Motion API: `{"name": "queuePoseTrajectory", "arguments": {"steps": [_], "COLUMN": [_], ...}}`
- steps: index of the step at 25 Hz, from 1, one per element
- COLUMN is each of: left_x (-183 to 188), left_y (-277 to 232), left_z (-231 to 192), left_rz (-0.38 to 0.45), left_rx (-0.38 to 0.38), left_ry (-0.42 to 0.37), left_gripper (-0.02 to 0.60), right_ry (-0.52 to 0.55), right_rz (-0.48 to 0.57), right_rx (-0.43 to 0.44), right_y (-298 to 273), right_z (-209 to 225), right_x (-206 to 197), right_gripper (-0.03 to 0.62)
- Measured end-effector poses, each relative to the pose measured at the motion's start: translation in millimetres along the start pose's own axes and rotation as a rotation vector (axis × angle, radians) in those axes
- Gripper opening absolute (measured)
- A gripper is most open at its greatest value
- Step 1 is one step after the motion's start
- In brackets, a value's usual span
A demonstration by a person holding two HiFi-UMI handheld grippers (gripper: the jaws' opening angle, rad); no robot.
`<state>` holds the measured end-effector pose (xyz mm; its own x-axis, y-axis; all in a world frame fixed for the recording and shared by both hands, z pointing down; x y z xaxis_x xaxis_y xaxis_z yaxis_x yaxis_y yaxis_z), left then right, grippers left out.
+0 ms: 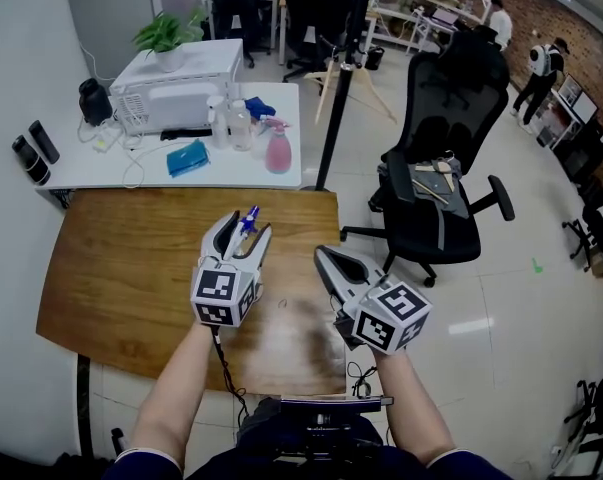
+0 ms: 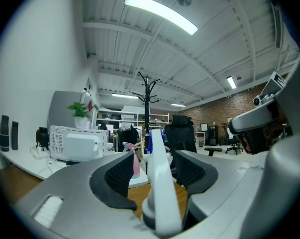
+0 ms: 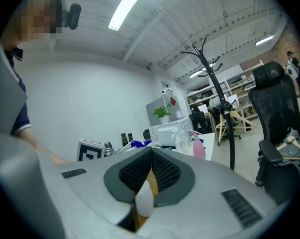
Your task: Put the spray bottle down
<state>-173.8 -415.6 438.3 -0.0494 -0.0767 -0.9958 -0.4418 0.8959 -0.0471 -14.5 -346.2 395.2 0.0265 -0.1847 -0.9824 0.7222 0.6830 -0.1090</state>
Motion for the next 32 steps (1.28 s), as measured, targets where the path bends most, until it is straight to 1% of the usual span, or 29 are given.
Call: {"name": "queuePoseTrajectory", "arguments": {"steps": [2, 5, 7, 14, 15, 16, 17, 18, 20, 21, 22, 24, 25, 27, 32], "left_x": [1, 4, 6, 6, 7, 8, 10, 11, 10, 9, 7, 6, 6, 8, 3], "left_y": [3, 13, 24, 82, 92, 101, 110, 118, 130, 134, 136, 139, 140, 144, 150], "left_z": [1, 3, 1, -1, -1, -2, -4, -7, -13, -15, -16, -14, -13, -12, -12], "left_rz": [0.003, 0.016, 0.021, 0.021, 0.024, 0.029, 0.033, 0.032, 0.014, -0.001, -0.017, -0.044, -0.052, -0.057, -0.083], "left_rx": [-0.013, -0.028, -0.025, 0.009, 0.022, 0.039, 0.060, 0.082, 0.132, 0.149, 0.156, 0.147, 0.141, 0.136, 0.148], "left_ry": [-0.002, 0.012, 0.022, 0.049, 0.057, 0.069, 0.084, 0.100, 0.132, 0.152, 0.177, 0.218, 0.225, 0.223, 0.232], "left_gripper": [0.298, 0.327, 0.345, 0.348, 0.338, 0.300, 0.245, 0.206, 0.088, 0.040, 0.020, 0.020, 0.020, 0.000, 0.000], "right_ry": [-0.001, -0.003, -0.005, -0.011, -0.011, -0.010, -0.008, -0.005, 0.000, -0.001, -0.004, -0.005, -0.001, 0.010, 0.044], "right_rz": [0.001, 0.002, 0.000, -0.005, -0.001, 0.003, 0.007, 0.011, 0.019, 0.026, 0.034, 0.045, 0.047, 0.051, 0.051], "right_rx": [0.002, 0.003, 0.004, 0.008, 0.010, 0.015, 0.022, 0.029, 0.039, 0.041, 0.039, 0.038, 0.041, 0.051, 0.060], "right_y": [0, 0, 1, 3, 3, 2, 2, 1, -1, -2, -2, -1, -1, -3, -4], "right_z": [-1, -3, -3, -4, -4, -6, -8, -11, -15, -17, -17, -18, -19, -23, -30], "right_x": [0, -1, -3, -9, -9, -8, -8, -7, -7, -6, -6, -4, -3, -1, 0], "right_gripper": [0.006, 0.006, 0.006, 0.006, 0.006, 0.006, 0.006, 0.006, 0.006, 0.006, 0.006, 0.006, 0.006, 0.006, 0.006]}}
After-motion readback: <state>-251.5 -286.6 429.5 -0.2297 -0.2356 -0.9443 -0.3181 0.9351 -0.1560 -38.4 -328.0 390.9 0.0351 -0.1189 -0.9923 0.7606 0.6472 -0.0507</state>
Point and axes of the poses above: the fingertips, and each gripper's own axes: y backward along the fingers, z to its right, x out of its top, the point moved 4 cm from there along y, backward along the fingers, and after that the axes turned 4 degrees about y, right-handed, at the moved point
